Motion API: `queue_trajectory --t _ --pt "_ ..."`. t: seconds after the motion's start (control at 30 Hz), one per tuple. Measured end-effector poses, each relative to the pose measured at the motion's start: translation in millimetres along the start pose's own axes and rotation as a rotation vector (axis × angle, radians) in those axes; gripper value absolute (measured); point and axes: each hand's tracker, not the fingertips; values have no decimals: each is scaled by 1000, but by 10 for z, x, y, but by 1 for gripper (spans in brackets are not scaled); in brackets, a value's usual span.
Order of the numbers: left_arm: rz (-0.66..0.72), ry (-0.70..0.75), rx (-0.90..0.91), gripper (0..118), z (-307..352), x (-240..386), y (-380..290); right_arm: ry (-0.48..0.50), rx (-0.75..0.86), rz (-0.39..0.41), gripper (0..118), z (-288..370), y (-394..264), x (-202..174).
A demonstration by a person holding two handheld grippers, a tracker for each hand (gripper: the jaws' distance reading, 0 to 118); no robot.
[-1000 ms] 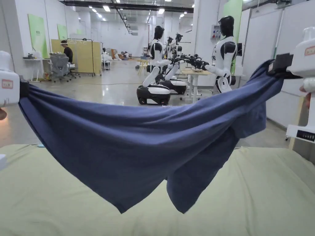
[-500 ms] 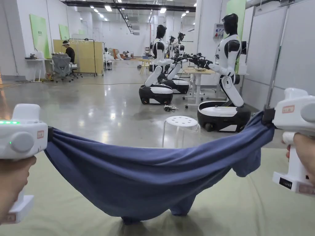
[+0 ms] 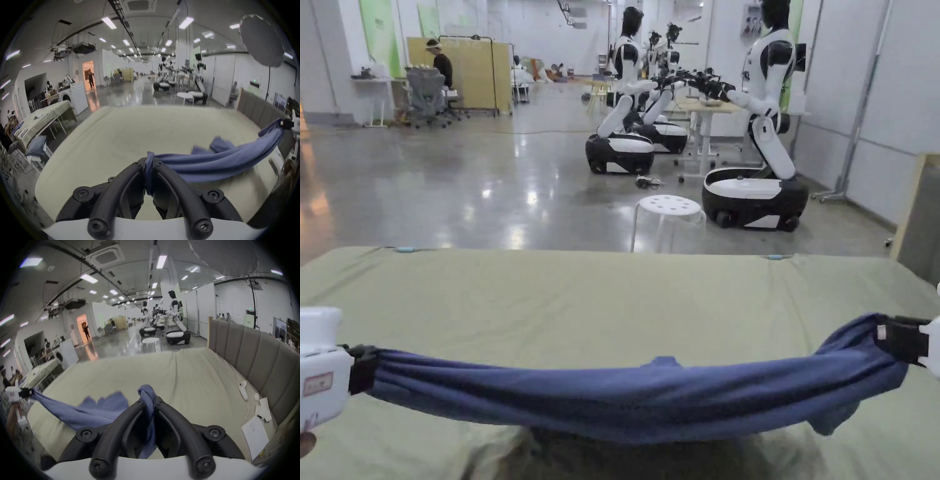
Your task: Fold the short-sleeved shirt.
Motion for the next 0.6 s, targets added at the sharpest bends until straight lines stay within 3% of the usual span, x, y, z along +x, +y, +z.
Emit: queue_trajectory --t 0.17,0.27,0.3,0.33,0.37,0.4,0.43,0.47,0.53,0.6 --pt "91 -26 -182 7 94 -60 -1107 5 -202 52 7 90 -1273 -41" --pt "110 -8 -196 9 119 -58 -1448 -34 -265 16 7 54 -1812 30" --pt "110 0 -184 17 147 -56 -1473 -37 -265 2 7 -25 -1936 168" --pt "102 10 -159 50 198 -72 -1450 -45 -250 -12 15 -22 -1929 207" --pt "74 79 -156 71 232 -90 -1403 -61 -240 -27 34 -3 -1896 231" --pt "75 73 -141 81 346 -30 -1284 -75 -226 -36 58 42 -1815 234" --pt "45 76 -69 80 508 18 -1183 -82 -168 -36 87 137 -1706 232" --pt "40 71 5 80 654 82 -1085 -72 -109 -31 97 226 -1586 178" --pt "45 45 134 80 880 258 -880 -32 20 -52 100 412 -1316 -10" --pt "32 2 225 80 1019 509 -745 46 136 -22 104 589 -1089 -313"
